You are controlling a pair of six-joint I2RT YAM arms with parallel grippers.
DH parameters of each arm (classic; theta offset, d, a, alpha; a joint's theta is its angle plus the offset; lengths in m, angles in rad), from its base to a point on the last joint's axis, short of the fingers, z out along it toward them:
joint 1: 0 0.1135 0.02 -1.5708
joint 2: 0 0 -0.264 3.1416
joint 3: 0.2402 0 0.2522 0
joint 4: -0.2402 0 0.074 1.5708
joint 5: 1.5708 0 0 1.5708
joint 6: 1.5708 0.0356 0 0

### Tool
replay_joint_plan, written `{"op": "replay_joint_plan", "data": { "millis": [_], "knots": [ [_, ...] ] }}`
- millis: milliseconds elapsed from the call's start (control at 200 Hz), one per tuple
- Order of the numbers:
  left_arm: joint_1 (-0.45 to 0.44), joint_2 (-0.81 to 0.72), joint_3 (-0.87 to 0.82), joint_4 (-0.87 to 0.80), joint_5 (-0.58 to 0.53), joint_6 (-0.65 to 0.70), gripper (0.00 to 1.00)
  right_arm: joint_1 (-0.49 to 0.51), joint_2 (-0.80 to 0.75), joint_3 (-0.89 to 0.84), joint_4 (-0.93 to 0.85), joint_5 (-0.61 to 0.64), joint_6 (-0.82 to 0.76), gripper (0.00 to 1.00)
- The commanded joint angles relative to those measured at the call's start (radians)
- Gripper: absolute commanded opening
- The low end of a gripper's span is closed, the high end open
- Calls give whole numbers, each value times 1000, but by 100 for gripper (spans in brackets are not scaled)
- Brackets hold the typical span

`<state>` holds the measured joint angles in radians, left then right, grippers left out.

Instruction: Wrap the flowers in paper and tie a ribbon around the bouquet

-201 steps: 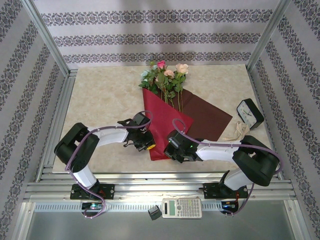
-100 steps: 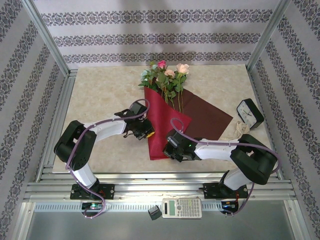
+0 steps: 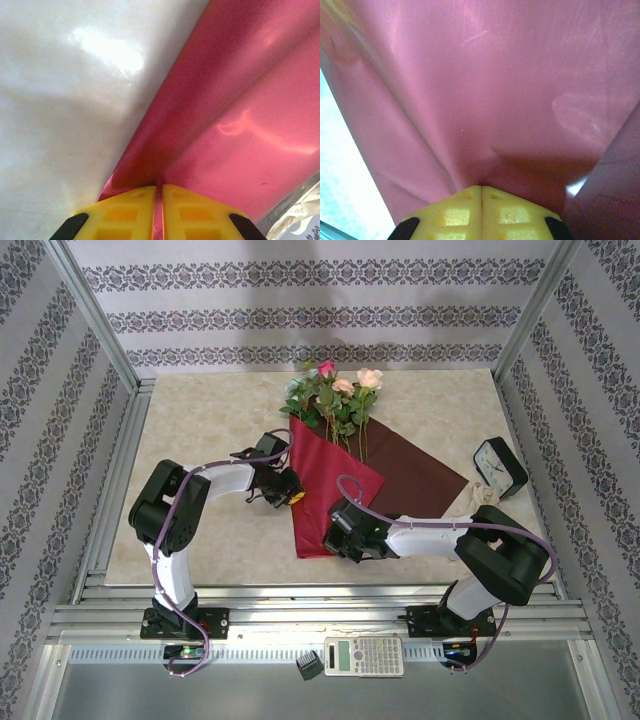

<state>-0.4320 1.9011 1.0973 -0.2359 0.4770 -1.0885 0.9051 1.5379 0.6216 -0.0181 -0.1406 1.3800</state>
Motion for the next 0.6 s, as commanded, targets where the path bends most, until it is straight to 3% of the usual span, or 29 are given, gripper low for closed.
{"op": "replay_joint_plan", "data": {
  "millis": [0, 80, 215, 380, 595],
  "knots": [
    [15, 13, 0, -8, -51, 41, 13, -2, 18, -49, -175, -4, -29, 0],
    [13, -63, -24, -4, -56, 24, 18, -2, -5, -14, -219, 5, -55, 0],
    [3, -292, -65, -127, -102, 2, 37, -4, -16, 37, -258, 7, -72, 0],
    [-59, -530, -256, -243, -18, -86, 33, -15, 12, 43, -233, -15, -68, 0],
    [-224, -739, -569, -52, 17, -302, 33, -21, 39, 22, -173, -35, -52, 0]
  ]
}}
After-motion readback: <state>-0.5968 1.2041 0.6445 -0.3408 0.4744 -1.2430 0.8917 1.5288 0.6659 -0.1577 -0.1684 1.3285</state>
